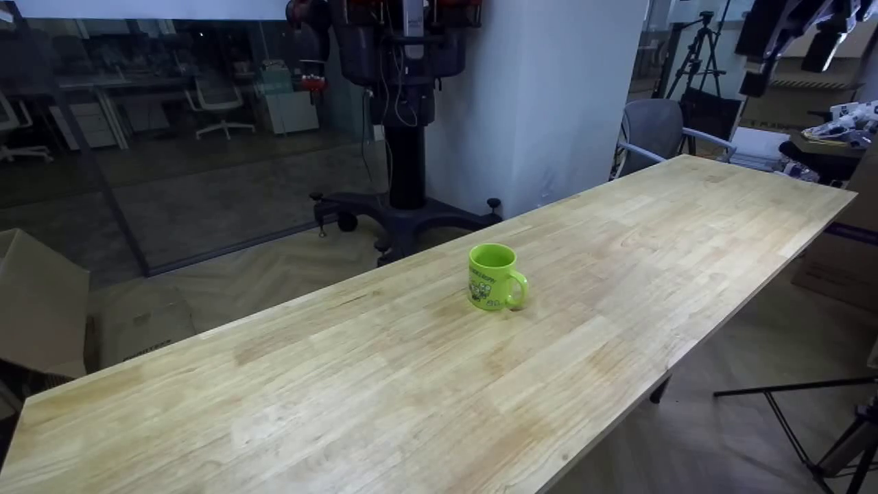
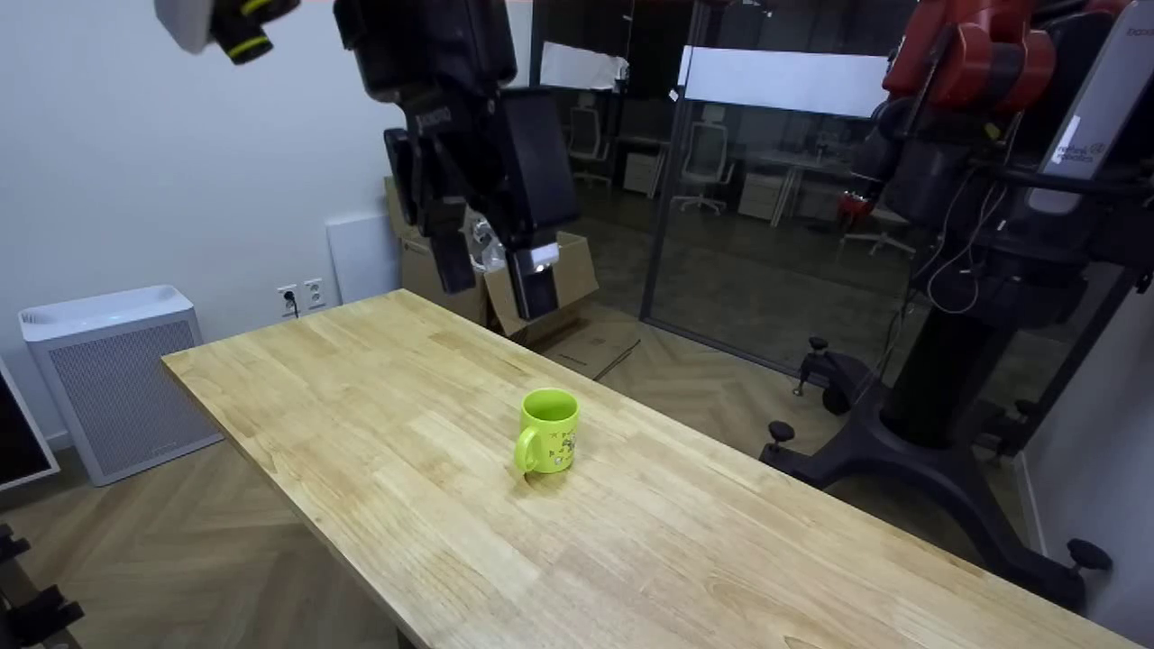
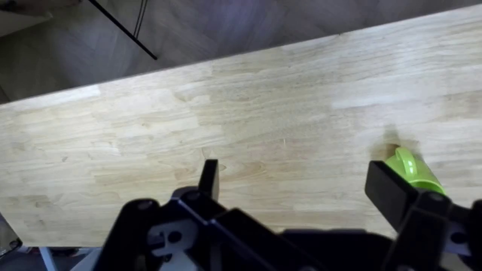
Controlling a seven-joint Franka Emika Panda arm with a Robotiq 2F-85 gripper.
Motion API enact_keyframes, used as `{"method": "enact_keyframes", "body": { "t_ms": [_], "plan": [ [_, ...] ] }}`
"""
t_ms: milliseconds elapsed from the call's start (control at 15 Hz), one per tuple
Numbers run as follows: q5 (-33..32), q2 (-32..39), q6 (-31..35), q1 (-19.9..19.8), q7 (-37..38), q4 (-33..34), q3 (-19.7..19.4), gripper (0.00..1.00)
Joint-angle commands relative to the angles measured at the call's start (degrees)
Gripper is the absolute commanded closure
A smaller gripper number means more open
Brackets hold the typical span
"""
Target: Move the cup to the left
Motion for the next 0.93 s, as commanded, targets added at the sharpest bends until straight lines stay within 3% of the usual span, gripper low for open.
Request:
{"method": "enact_keyframes", "body": {
  "t_ms": [0,267,400,467,600,733,867],
  "plan": [
    [1.7,3.2,10.4,0.8,3.6,1.7,-1.5,0.0],
    [5.2,12.1,27.2,2.7,-3.6,6.2,-3.9,0.0],
    [16.1,17.1,30.4,8.8,-14.4,9.3,-7.8,0.0],
    [21.1,19.2,29.7,13.0,-18.9,11.1,-10.5,0.0],
    [31.4,24.0,24.2,16.3,-29.3,16.2,-11.6,0.0],
    [37.4,29.2,17.2,14.6,-37.2,22.0,-9.5,0.0],
    [36.4,34.1,10.8,12.5,-40.1,27.5,-7.4,0.0]
  ]
}}
